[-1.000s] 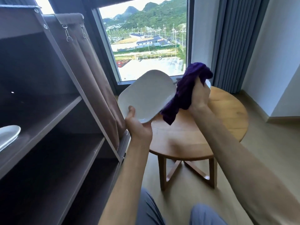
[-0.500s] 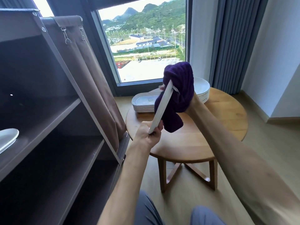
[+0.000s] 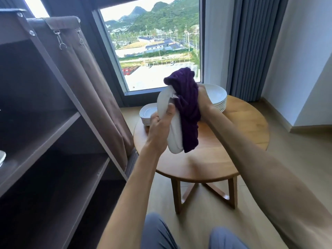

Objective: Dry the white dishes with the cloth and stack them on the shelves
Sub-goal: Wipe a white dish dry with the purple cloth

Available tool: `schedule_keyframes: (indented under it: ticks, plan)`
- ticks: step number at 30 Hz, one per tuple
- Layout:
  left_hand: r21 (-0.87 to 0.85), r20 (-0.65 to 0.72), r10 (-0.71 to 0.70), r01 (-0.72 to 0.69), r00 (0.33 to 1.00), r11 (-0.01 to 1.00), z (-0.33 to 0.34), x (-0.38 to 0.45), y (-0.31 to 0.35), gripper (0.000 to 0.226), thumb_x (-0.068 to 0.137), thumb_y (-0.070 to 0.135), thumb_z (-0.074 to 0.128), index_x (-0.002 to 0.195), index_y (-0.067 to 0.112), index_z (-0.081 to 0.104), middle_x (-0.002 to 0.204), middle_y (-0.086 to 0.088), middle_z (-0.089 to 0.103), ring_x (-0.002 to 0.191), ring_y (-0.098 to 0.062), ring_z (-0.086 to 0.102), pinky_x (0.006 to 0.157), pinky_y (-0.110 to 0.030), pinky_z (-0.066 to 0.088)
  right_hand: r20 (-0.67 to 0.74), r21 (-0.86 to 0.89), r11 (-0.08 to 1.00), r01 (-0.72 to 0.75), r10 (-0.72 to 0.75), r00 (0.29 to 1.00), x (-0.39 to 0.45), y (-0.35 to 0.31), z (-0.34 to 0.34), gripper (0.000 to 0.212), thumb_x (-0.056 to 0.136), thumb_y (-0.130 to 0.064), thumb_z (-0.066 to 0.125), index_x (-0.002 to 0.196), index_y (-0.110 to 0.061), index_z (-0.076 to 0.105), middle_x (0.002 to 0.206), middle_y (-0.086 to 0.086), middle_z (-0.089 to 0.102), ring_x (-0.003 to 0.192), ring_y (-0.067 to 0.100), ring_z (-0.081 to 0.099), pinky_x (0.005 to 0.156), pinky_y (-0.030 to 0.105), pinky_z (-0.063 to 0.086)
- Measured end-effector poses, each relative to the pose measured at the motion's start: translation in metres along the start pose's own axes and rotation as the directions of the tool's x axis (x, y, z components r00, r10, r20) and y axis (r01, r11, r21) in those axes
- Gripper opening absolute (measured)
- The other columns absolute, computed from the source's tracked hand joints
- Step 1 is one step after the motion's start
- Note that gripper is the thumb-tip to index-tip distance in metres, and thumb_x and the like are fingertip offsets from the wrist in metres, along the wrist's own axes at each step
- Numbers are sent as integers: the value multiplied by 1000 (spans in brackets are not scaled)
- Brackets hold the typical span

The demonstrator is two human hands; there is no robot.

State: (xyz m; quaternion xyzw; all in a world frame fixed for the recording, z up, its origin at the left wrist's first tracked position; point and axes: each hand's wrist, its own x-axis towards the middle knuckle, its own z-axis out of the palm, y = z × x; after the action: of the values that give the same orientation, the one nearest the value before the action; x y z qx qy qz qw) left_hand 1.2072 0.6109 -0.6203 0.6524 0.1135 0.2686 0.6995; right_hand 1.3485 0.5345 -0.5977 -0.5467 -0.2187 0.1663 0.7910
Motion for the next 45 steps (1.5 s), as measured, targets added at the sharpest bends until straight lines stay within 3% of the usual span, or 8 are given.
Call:
schedule_keyframes:
  ticks: [5, 10, 14, 18, 25, 32, 39, 45]
  plan:
    - [-415, -222, -35, -62, 974, 908, 10, 14, 9, 53, 81, 46, 71, 121, 11, 66, 119, -20, 69, 111, -41, 66, 98, -68, 50, -16, -110, 985, -136, 135, 991, -10, 17, -16, 35, 105, -11, 37, 73, -16, 51, 73, 2, 51, 67, 11, 45, 61, 29, 38]
    - [-454, -147, -100, 23, 984, 891, 4, 10, -3, 66, 85, 35, 67, 142, 7, 52, 137, -26, 59, 123, -44, 59, 104, -65, 48, -25, 114, 958, -263, 268, 963, -24, 41, -33, 28, 104, -15, 40, 78, -16, 52, 73, 3, 51, 66, 15, 47, 61, 29, 38]
    - [-254, 27, -34, 39, 999, 966, -53, 17, 1, 32, 89, 33, 55, 114, 19, 69, 103, -5, 73, 96, -22, 67, 83, -39, 57, 46, -456, 888, -56, 86, 995, -14, 14, -54, 42, 99, 1, 46, 61, -16, 40, 59, -2, 39, 57, 8, 33, 53, 24, 29]
    - [349, 222, -177, 91, 959, 932, -80, 48, 28, 47, 69, 50, 78, 102, 16, 76, 99, -9, 76, 89, -25, 71, 72, -34, 57, 241, -664, 741, 98, 89, 966, -3, -11, -43, 39, 97, -13, 62, 60, -10, 49, 53, -4, 44, 50, 5, 38, 53, 22, 35]
    - [172, 146, -134, 108, 980, 979, -62, 51, 10, 49, 65, 27, 86, 102, -2, 70, 91, -15, 74, 81, -30, 71, 66, -34, 61, 7, -491, 857, 153, -172, 985, 0, 5, -38, 32, 84, -25, 68, 61, -10, 53, 59, -1, 48, 62, 10, 41, 62, 30, 35]
    - [-426, -236, -182, 67, 954, 902, 8, 13, -43, 28, 96, 5, 65, 123, 1, 64, 118, -24, 69, 98, -32, 69, 88, -46, 60, -256, 304, 946, -113, 195, 947, -16, 40, -18, 16, 72, -28, 59, 80, -14, 57, 74, 2, 53, 74, 15, 50, 72, 30, 40]
    - [-262, 216, -192, 246, 957, 933, -42, 12, -34, 41, 90, 15, 51, 125, 13, 72, 122, -16, 70, 111, -32, 66, 101, -48, 50, 48, -269, 943, -196, 216, 975, -29, 14, -36, 26, 104, -6, 45, 82, -18, 54, 79, 0, 53, 66, 7, 53, 60, 16, 48]
    - [-224, 139, -186, 214, 973, 951, -46, 28, 1, 57, 90, 30, 55, 137, -2, 58, 133, -31, 59, 113, -39, 60, 105, -56, 47, 102, -458, 887, -50, 108, 989, -30, 14, -20, 23, 104, 0, 38, 102, 14, 56, 83, 8, 46, 67, 9, 39, 49, 12, 37]
